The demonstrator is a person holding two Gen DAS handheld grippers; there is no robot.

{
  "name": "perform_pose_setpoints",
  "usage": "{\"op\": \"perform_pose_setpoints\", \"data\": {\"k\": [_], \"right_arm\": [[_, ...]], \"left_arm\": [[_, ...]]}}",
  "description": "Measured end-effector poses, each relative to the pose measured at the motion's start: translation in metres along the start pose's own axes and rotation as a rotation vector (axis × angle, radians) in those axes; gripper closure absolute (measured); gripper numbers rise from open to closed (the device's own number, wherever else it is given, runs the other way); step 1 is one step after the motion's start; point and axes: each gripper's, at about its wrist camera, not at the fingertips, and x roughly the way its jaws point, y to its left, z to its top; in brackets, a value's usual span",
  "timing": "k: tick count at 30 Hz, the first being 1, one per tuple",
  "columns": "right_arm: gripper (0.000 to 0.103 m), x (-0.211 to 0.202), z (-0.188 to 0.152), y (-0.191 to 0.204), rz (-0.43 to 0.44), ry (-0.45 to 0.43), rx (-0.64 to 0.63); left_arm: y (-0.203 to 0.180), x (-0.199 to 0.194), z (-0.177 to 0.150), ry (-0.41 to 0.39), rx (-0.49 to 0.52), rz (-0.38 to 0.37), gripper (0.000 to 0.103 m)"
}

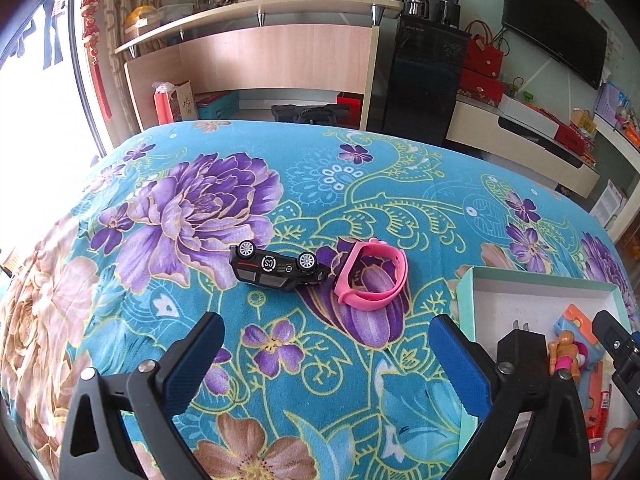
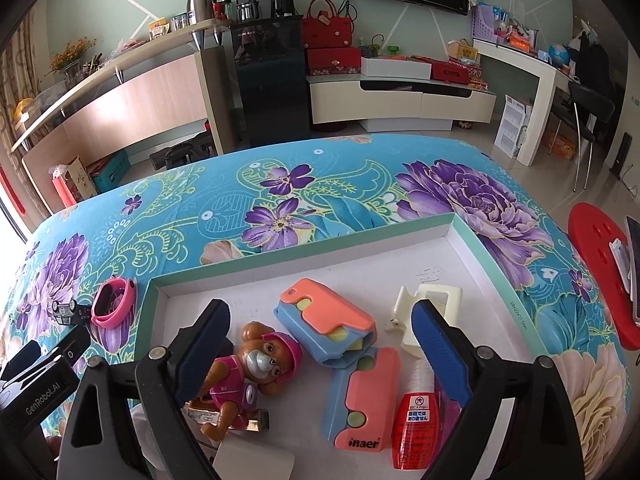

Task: Organize rigid objects
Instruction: 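Move both open tools back toward the black car and pink band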

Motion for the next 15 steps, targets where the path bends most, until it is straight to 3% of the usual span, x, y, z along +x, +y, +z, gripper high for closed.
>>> {"op": "perform_pose_setpoints", "data": {"k": [15], "right_arm": [[0.010,-0.009,0.002,0.020,0.058,-0.028,-0.012]], "left_arm": [[0.033,-0.006,0.015,-0.069,-0.050,0.010,0.000]]}}
